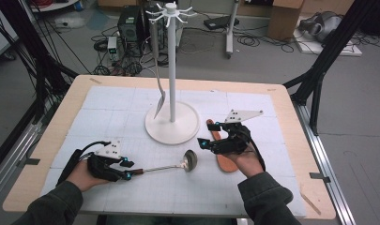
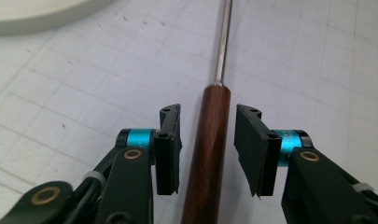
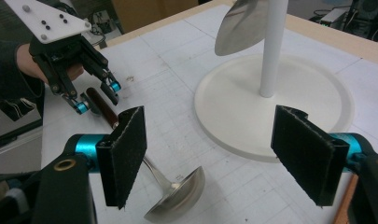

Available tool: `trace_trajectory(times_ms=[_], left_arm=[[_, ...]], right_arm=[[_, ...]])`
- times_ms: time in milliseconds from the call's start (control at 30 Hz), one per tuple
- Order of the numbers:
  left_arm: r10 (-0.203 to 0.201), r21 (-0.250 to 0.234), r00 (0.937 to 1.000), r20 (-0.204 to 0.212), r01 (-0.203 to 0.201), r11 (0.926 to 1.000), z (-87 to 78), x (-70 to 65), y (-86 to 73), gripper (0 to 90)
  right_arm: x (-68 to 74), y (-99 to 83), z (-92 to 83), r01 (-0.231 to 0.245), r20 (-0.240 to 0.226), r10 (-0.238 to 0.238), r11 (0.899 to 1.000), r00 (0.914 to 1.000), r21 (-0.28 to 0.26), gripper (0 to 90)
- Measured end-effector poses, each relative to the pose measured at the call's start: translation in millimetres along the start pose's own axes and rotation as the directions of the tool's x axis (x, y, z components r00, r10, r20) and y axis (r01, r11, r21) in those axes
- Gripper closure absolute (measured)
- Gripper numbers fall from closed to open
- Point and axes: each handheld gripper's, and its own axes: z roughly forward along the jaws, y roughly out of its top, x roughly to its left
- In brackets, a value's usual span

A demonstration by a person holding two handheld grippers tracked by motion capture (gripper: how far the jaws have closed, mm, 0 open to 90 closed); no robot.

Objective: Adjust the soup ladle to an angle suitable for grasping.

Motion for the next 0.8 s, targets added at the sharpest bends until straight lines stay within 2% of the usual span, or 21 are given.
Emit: trace_trajectory(times_ms=[67,100,167,200,333,400,600,633,733,800], left_arm=[[-0.002,0.005,1.0000,0.002,0.002,1.0000,0.9,-0.9,-2.6,61.9],[0.014,0.023,0.9999,0.007,-0.014,0.9996,0.8,0.4,-3.1,62.5],[0.003,0.029,1.0000,-0.005,-0.003,0.9996,3.7,0.2,-3.5,67.0],[0.016,0.041,0.9999,0.000,-0.016,0.9990,4.2,1.5,-3.4,69.4],[0.015,0.041,0.9998,0.014,-0.016,0.9990,6.7,3.9,-1.1,70.5],[0.033,0.047,0.9994,0.013,-0.034,0.9983,8.2,4.0,1.4,70.8],[0.055,0.042,0.9981,0.027,-0.056,0.9975,15.0,5.5,8.7,72.4],[0.048,0.042,0.9984,0.029,-0.049,0.9979,16.4,5.0,10.3,72.7],[0.066,0.059,0.9973,0.033,-0.068,0.9960,19.3,6.5,17.4,73.0],[0.064,0.049,0.9975,0.031,-0.065,0.9967,21.1,6.9,21.7,73.1]], right_arm=[[0.2,-0.4,0.2,-0.004,0.002,0.004,1.000,1.0000,0.002,26.1],[0.1,-0.5,0.3,-0.005,0.001,0.005,1.000,1.0000,0.003,26.1],[-0.5,-0.5,0.7,-0.001,0.002,0.001,1.000,1.0000,-0.001,26.1],[-0.4,-0.4,0.7,-0.004,0.002,0.004,1.000,1.0000,-0.003,26.1],[0.1,-0.3,1.7,-0.008,0.000,0.008,1.000,1.0000,-0.005,26.1],[-0.1,-0.3,2.0,-0.006,-0.001,0.006,1.000,1.0000,-0.007,26.1],[-0.3,-0.3,1.8,-0.009,0.000,0.009,1.000,1.0000,-0.006,26.1],[-0.5,-0.4,1.9,-0.009,-0.002,0.009,1.000,1.0000,-0.009,26.1],[-0.5,-0.4,1.9,-0.010,-0.003,0.009,1.000,1.0000,-0.010,26.1],[0.1,-0.3,2.2,-0.004,-0.002,0.004,1.000,1.0000,-0.007,26.1]])
